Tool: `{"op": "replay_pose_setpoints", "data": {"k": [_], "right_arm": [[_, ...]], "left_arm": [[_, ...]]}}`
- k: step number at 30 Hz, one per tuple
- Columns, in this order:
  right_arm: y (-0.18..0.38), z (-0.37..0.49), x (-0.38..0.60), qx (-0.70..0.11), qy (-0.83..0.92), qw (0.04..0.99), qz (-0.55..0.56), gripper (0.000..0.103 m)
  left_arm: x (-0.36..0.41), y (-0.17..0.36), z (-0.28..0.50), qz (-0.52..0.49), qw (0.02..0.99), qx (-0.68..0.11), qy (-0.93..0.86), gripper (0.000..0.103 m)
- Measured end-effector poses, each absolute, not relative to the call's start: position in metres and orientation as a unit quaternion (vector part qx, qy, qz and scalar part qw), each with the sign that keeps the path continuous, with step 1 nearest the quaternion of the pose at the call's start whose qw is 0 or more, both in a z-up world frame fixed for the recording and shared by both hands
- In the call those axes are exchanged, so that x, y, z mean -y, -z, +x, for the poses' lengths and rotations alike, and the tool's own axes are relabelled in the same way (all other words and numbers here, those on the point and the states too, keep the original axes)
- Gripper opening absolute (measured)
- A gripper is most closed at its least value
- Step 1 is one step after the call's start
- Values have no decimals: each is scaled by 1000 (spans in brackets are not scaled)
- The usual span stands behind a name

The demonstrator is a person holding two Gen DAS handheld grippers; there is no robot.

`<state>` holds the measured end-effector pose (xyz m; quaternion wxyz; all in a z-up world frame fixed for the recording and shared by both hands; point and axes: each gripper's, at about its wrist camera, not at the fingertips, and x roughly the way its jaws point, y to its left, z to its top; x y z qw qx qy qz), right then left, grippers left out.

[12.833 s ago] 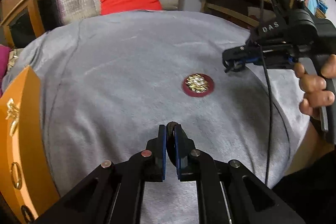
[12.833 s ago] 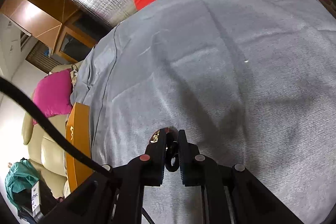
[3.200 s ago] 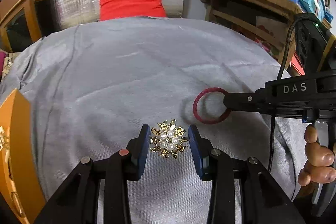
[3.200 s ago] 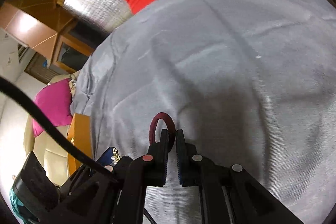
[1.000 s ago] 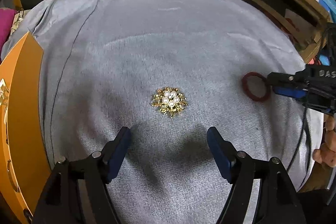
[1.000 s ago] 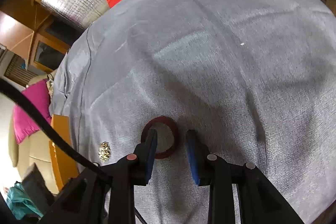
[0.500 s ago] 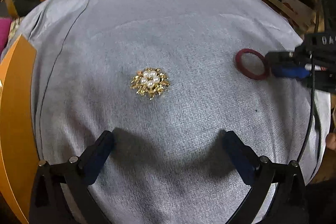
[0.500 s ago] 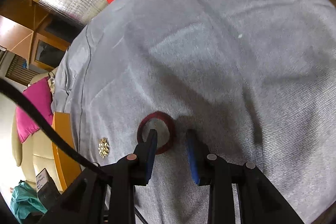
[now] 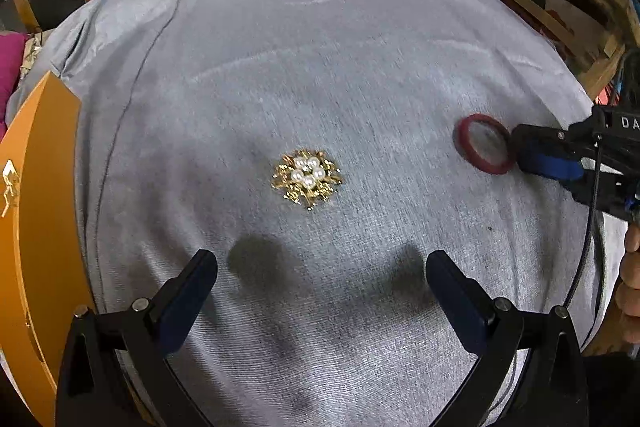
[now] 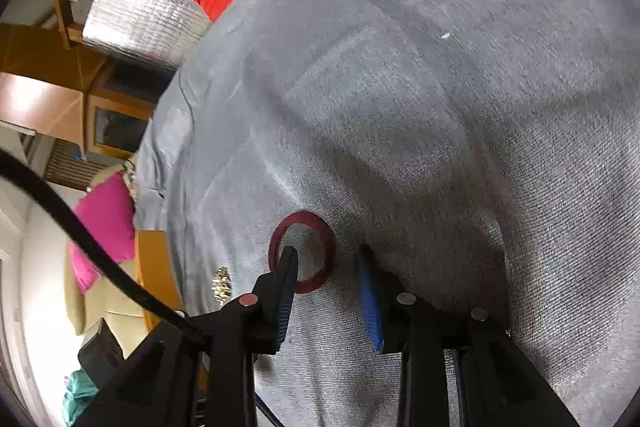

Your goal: Organize jewelry

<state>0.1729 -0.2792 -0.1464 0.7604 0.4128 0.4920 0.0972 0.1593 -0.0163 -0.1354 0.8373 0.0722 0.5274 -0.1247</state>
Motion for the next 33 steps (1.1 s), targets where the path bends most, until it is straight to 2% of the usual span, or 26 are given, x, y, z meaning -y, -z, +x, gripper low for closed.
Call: {"op": "replay_pose_setpoints", "data": {"k": [5, 7, 9, 14, 17, 22, 33], "right_arm": [[146, 173, 283, -492, -104, 755, 421, 37], [143, 175, 282, -489, -118, 756, 419, 56], [136, 178, 274, -493, -127, 764, 396, 64], [135, 176, 270, -495, -109, 766, 396, 66], [139, 173, 275, -489, -111, 763, 407, 61], [143, 168, 282, -497, -83, 764, 403, 32], [124, 175, 254, -491, -79, 817, 291, 32]], "left_arm": [[13, 138, 161, 69, 831, -538, 122, 103], [10, 144, 165, 65, 826, -548, 115, 103], [6, 147, 167, 59, 823, -553, 113, 103], [5, 143, 167, 56, 829, -545, 111, 103], [4, 131, 165, 67, 848, -517, 97, 103], [1, 127, 170, 84, 856, -504, 77, 103], [-1, 129, 188, 98, 869, -482, 46, 103]]}}
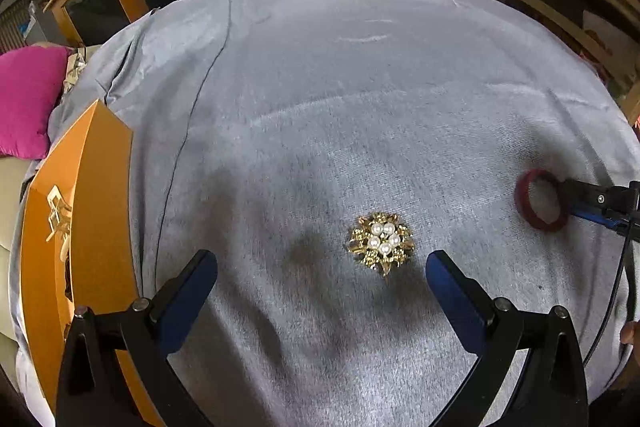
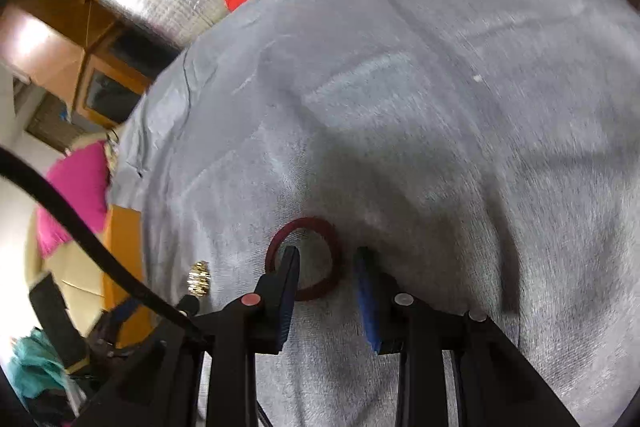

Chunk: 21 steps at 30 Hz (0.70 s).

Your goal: Organize jewelry

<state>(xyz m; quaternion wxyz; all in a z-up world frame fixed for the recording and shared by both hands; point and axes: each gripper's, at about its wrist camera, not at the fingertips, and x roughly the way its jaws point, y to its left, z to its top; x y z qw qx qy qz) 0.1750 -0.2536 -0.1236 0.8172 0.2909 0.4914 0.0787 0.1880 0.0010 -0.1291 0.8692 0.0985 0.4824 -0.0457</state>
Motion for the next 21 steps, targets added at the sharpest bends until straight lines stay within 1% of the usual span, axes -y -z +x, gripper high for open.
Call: {"op": "replay_pose_setpoints", "data": {"k": [3, 9, 16, 19, 21], "right_arm": [[117, 182, 239, -501, -67, 823, 259, 32], [115, 185, 233, -516, -52, 822, 235, 32], [116, 191, 224, -521, -38, 821, 232, 32], [116, 195, 217, -521, -33, 824, 221, 32], [116, 196, 213, -520, -30, 826, 214, 32]], "left_arm": [[5, 129, 188, 107, 867, -484, 46, 103], [2, 134, 191, 96, 861, -496, 57, 103], [0, 139, 196, 79, 860, -501, 57, 103], [3, 140, 196, 83, 860, -500, 59, 100], [6, 141, 194, 90, 860, -498, 62, 96]]}}
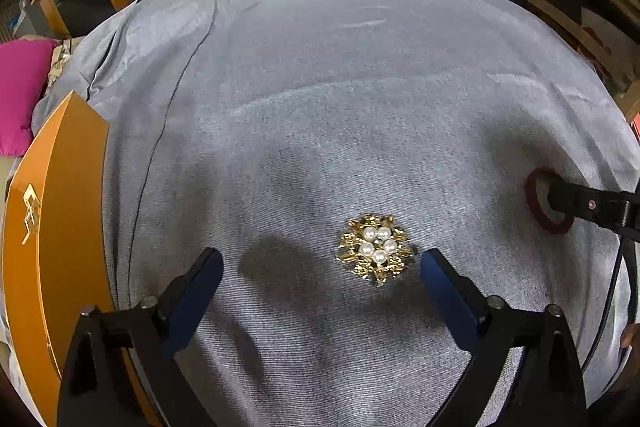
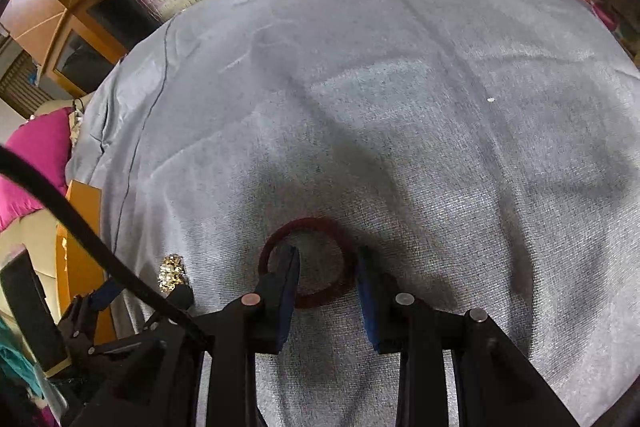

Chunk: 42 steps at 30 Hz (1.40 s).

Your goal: Organize jewelry

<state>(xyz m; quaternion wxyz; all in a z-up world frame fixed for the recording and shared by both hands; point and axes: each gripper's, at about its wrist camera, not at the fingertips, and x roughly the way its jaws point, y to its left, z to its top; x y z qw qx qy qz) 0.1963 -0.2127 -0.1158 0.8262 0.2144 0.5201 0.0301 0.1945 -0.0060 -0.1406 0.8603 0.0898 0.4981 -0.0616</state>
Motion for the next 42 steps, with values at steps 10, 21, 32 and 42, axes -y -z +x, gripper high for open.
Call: {"op": "replay_pose_setpoints", "data": {"k": [10, 21, 32, 42], "right_arm": [[115, 197, 216, -514, -36, 830, 213, 31], [111, 197, 212, -515, -35, 833, 198, 19], [113, 195, 214, -513, -31, 836, 195, 11], [110, 192, 213, -507, -33, 839, 194, 8]], "left_arm": [[9, 140, 193, 80, 862, -493, 89, 64], [11, 140, 193, 67, 862, -495, 90, 55], [9, 138, 193, 62, 867, -486, 97, 40], [9, 129, 187, 67, 873, -474, 91, 40]]}}
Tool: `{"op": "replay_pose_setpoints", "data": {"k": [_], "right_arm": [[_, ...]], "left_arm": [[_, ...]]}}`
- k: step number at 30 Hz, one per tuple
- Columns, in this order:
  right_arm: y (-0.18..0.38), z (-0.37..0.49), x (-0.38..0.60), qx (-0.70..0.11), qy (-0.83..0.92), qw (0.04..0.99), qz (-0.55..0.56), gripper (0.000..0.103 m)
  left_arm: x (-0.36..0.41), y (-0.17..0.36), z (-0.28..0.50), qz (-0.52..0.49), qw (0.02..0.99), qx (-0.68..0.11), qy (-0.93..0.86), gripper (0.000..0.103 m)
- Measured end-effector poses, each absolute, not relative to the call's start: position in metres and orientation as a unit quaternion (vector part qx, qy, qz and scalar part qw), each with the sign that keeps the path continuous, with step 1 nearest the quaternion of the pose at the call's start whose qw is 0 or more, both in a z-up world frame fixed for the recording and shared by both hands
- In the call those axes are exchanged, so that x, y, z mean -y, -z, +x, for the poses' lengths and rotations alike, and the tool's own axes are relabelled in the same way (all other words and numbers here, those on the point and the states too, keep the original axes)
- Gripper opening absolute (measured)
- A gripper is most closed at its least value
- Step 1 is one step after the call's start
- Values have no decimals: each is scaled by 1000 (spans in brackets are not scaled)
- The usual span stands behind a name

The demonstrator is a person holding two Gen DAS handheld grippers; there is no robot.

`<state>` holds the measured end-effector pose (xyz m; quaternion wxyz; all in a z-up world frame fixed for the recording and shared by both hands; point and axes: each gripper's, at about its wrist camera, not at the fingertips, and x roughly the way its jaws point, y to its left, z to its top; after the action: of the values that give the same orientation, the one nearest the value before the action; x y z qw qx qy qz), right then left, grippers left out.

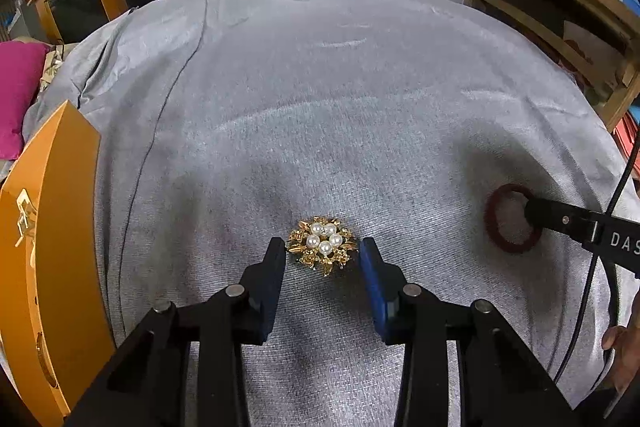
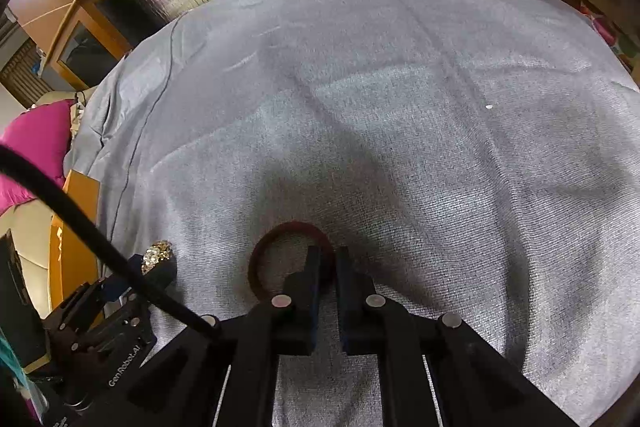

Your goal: Organize jewelry

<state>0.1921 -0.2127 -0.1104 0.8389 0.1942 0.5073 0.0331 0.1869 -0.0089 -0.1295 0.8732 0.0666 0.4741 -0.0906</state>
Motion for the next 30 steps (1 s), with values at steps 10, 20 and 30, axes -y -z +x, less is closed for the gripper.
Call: {"op": "replay_pose_setpoints", "data": {"k": [10, 20, 30], "right_arm": [[105, 187, 213, -498, -35, 845, 189, 7], [103, 184, 213, -488, -33, 850, 197, 7], [94, 182, 199, -471, -37, 861, 189, 7]], "left_arm": [[7, 121, 180, 90, 882, -457, 75, 40], [0, 112, 176, 91, 889, -444, 67, 40], [-9, 97, 162, 90, 899, -424, 70, 40]]}}
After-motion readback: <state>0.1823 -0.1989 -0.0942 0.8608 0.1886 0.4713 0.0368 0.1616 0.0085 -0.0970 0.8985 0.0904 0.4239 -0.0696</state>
